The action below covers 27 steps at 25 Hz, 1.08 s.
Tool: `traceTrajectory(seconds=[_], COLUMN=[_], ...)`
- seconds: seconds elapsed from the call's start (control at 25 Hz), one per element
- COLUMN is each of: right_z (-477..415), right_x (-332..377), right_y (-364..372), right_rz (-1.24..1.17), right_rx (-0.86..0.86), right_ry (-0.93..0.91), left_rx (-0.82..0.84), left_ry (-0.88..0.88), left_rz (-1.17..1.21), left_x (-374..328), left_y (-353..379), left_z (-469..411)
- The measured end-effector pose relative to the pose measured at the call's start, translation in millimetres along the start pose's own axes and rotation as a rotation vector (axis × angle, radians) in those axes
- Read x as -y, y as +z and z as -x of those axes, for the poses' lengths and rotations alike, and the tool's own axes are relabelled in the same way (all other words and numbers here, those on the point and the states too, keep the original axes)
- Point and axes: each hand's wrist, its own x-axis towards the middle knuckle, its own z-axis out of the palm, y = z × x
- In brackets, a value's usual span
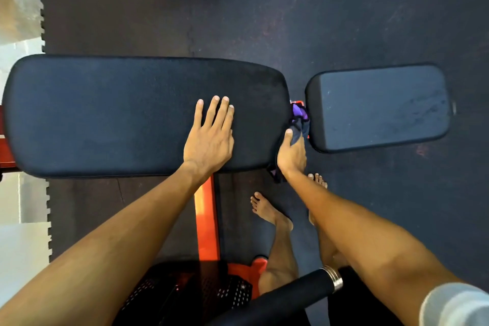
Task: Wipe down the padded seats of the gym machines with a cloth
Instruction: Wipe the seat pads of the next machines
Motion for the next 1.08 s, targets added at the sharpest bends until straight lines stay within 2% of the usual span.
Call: traceTrajectory(seconds=[0.08,0.24,0.36,0.44,0.56,0.64,0.72,0.84,0.92,1.0,1.08], right_z=[5,64,47,19,-32,-43,-23,35,46,35,12], right_x=[7,5,16,23,49,65,66,39,27,20,25], right_y=[9,37,33,23,0,-6,5,25,21,13,7], right_rz=[0.002,0.333,0.351,0.313,0.139,0.131,0.222,0.407,0.428,0.439,0.411], right_rx=[-0.018,-0.064,-0.064,-0.049,0.07,0.11,0.061,0.018,0.061,0.072,0.082], right_ry=[0.027,-0.352,-0.424,-0.371,-0.044,0.071,-0.02,-0.387,-0.544,-0.602,-0.547], left_rx=[-0.003,-0.005,0.003,0.007,0.018,0.005,0.006,0.01,0.031,0.034,0.015], left_ry=[0.006,0.003,0.004,0.004,0.003,-0.019,-0.044,-0.056,-0.043,-0.035,-0.052], left_rz=[-0.004,-0.01,-0.014,-0.024,-0.006,0.027,0.071,0.09,0.091,0.084,0.072], left_x=[2,-1,0,0,2,-1,-2,-1,-4,-4,3], left_y=[2,3,2,2,1,-1,-4,-5,-4,-2,-1], left_z=[-1,0,-1,-1,-2,-6,-18,-47,-63,-74,-86])
